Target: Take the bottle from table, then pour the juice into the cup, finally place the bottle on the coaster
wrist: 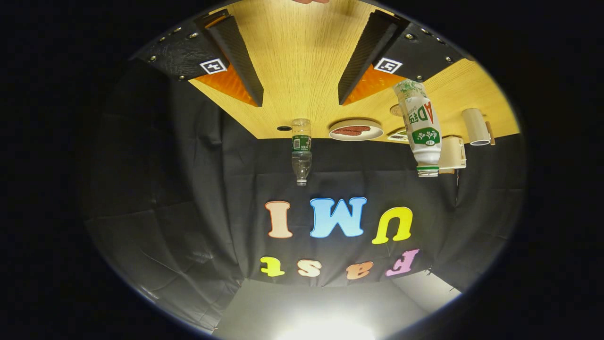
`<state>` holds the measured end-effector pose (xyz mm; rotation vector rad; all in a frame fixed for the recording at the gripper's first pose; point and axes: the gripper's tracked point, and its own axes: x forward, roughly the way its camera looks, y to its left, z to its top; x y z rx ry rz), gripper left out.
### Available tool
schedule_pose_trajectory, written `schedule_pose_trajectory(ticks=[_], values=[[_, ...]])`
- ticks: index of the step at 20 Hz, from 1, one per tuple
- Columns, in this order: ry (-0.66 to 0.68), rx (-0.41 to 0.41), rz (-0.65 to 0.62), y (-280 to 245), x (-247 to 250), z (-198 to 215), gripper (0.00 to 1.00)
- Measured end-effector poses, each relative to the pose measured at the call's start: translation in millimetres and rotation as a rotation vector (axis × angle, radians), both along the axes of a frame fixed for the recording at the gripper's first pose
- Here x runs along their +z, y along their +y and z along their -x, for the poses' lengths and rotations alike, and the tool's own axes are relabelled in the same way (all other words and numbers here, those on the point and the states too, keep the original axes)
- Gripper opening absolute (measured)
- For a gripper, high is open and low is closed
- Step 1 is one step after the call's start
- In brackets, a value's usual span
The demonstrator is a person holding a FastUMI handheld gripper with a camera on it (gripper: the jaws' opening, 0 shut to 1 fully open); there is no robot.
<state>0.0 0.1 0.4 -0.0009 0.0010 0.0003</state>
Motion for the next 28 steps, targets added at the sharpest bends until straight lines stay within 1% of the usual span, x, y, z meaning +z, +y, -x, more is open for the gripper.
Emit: schedule_pose_trajectory(ticks=[8,9,10,12,14,17,20,23,27,28], values=[[-0.003,-0.005,0.01,1.3,1.6,-6.7,0.98],[-0.028,0.0,0.026,3.7,0.0,-4.2,0.98],[-0.014,-0.009,0.051,2.2,-8.0,-1.7,0.98],[0.003,0.012,0.1,7.0,-18.4,-2.8,0.97],[-0.032,0.025,0.117,8.0,-14.8,-4.3,0.97],[-0.036,0.042,0.085,4.7,-20.7,-2.3,0.97],[-0.079,0.019,0.091,4.0,-0.9,-5.1,0.97],[-0.097,0.038,0.088,19.7,13.3,-13.1,0.97],[-0.055,0.032,0.061,38.1,17.6,6.6,0.97],[-0.043,0.028,0.033,41.7,19.8,11.2,0.97]])
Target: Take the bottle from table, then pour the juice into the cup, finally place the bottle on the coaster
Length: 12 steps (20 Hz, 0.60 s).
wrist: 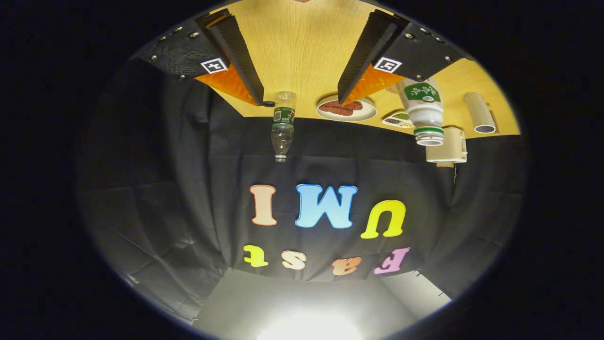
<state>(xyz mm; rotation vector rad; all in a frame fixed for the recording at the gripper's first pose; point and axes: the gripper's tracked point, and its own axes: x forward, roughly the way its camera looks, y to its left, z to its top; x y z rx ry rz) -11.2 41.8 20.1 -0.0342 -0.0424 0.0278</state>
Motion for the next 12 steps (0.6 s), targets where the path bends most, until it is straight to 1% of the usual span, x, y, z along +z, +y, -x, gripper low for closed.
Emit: schedule_pose_trajectory(ticks=[2,3,8,12], values=[[0.016,-0.022,-0.07,1.9,3.8,11.4,0.97],[0.019,-0.034,-0.076,2.9,5.4,16.5,0.97],[0.073,0.012,-0.108,27.9,2.9,28.4,0.97],[0.075,0.067,-0.103,61.6,-5.7,35.9,0.97]])
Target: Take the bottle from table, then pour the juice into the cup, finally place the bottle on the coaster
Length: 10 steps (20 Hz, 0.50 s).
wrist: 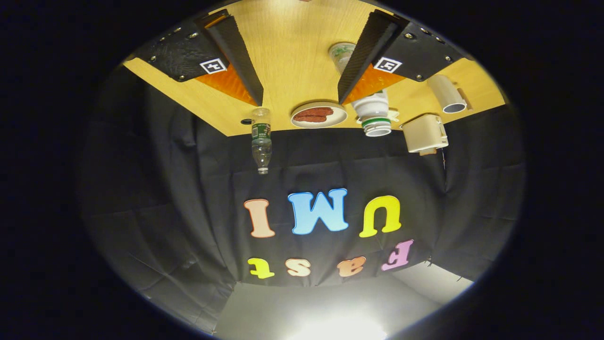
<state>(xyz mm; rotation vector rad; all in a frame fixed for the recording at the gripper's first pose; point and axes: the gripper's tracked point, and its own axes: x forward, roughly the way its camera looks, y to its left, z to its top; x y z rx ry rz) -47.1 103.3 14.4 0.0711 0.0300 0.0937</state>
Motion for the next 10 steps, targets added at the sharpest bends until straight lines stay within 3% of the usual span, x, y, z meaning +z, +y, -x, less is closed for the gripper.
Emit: schedule_pose_trajectory(ticks=[10], values=[[0.009,0.129,0.018,67.9,-19.0,-3.5,0.98]])
